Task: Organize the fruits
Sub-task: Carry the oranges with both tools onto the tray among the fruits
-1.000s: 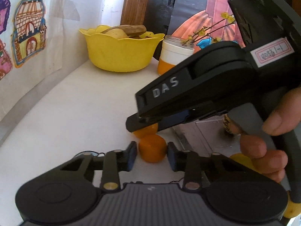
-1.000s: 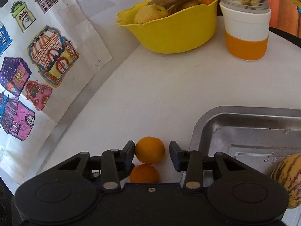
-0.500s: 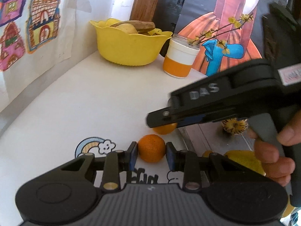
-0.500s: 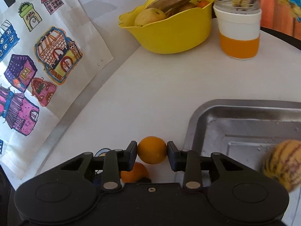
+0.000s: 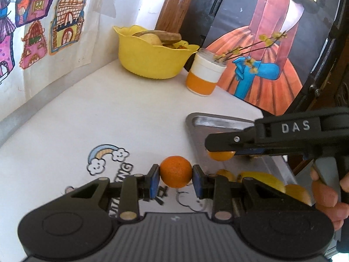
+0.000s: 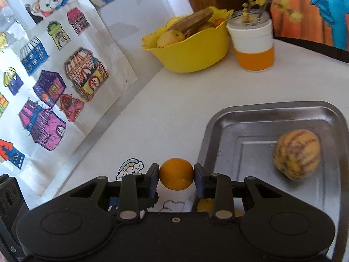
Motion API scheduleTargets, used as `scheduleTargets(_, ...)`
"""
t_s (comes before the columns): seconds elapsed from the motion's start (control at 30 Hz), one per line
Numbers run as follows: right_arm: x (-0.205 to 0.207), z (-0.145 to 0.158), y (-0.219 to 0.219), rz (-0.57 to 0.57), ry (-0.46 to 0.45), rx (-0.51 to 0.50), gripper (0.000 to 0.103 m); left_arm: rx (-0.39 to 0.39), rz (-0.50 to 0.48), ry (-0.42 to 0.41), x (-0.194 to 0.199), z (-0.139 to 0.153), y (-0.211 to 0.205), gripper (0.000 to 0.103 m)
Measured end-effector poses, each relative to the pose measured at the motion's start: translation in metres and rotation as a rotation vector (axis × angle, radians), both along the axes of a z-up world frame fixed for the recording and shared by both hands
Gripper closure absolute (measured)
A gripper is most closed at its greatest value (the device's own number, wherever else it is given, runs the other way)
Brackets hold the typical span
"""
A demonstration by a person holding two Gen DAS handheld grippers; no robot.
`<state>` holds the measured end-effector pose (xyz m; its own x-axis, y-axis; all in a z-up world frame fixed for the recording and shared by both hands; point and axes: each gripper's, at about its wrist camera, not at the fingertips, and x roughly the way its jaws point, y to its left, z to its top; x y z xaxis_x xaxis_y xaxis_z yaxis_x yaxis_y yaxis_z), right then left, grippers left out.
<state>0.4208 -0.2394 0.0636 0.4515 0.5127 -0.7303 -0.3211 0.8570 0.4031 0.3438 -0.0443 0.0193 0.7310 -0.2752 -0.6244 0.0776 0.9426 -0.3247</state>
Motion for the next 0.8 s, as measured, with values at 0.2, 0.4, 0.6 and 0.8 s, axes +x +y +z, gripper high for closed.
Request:
scheduleTargets(0.2, -0.028, 0.011, -0.029, -0.041, -0.052, 0.007, 0.066, -0.041, -0.018, -0.017, -0.013, 0.01, -0.015, 0.068)
scheduleTargets(0.4, -0.061, 0.018, -0.058, -0.079, -0.104, 0.014, 0.067, -0.071, -0.066, -0.042, -0.029, 0.017, -0.035, 0.068)
scheduleTargets(0.6, -0.094, 0.025, -0.077, -0.096, -0.197, -0.03, 0.066, -0.039, -0.144, -0.076, -0.045, 0.023, -0.062, 0.068)
scheduleTargets(0.8, -0.119, 0.02, -0.097, -0.109, -0.194, -0.004, 0.066, -0.002, -0.211, -0.091, -0.063, 0.026, -0.084, 0.068)
